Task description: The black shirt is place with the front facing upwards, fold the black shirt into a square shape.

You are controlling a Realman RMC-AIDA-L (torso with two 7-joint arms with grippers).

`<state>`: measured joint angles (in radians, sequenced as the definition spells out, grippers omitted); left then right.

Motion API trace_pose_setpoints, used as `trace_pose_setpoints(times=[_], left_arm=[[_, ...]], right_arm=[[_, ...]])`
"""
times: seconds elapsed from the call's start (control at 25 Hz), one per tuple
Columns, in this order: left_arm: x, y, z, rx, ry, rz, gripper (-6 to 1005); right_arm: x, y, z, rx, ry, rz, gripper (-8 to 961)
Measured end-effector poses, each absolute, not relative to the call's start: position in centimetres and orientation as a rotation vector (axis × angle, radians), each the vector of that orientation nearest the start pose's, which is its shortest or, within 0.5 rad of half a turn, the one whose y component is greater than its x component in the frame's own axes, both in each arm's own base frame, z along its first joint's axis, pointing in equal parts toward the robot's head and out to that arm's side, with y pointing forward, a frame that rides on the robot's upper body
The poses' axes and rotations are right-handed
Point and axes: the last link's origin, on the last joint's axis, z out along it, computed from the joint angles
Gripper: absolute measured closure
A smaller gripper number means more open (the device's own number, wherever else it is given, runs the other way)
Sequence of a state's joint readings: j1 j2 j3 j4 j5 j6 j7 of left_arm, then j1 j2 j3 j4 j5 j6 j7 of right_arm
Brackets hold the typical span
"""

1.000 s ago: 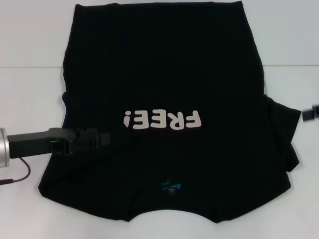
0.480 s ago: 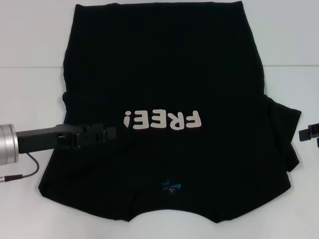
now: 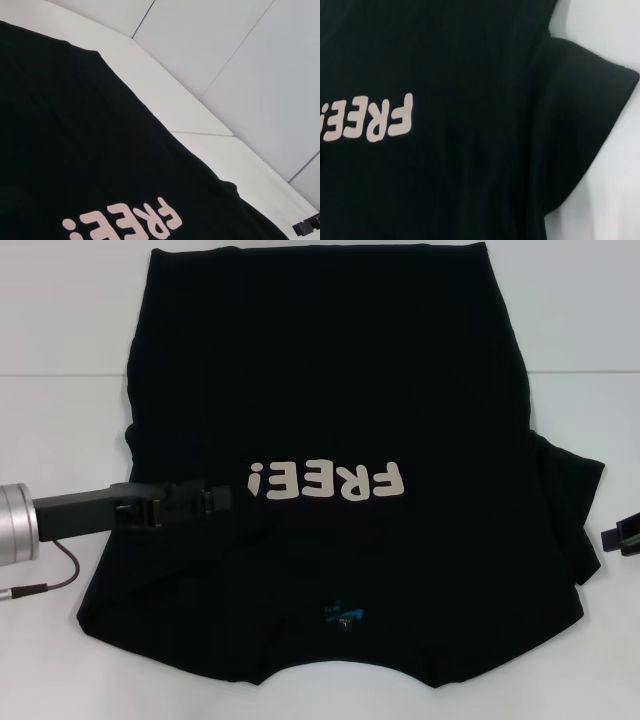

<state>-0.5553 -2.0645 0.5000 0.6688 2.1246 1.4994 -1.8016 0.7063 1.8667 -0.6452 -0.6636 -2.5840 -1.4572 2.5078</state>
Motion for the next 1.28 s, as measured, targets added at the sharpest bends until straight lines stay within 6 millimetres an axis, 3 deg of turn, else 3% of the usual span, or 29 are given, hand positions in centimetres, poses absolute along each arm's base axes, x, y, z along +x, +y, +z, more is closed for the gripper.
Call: trace_pose_setpoints(times=[0.16, 0.4, 0.84, 1.28], left_arm=[[-28.4, 34.7, 2.3, -2.445, -1.231, -0.735, 398], [-28.5, 34.9, 2.3, -2.429, -1.231, -0.727, 398], [-28.5, 35.2, 2.4, -2.410, -1.227, -0.732, 398], [-28.5, 35.4, 2.4, -2.395, -1.230, -0.729, 398]], right_arm=[[31.0, 38.4, 7.7, -2.103, 1.789, 0.021, 521], [30.8, 38.4, 6.9, -2.116, 1.793, 0.012, 728], [31.0, 38.5, 6.9, -2.104, 1.791, -0.002, 725], [31.0, 39.2, 5.3, -2.085, 1.778, -0.002, 732]])
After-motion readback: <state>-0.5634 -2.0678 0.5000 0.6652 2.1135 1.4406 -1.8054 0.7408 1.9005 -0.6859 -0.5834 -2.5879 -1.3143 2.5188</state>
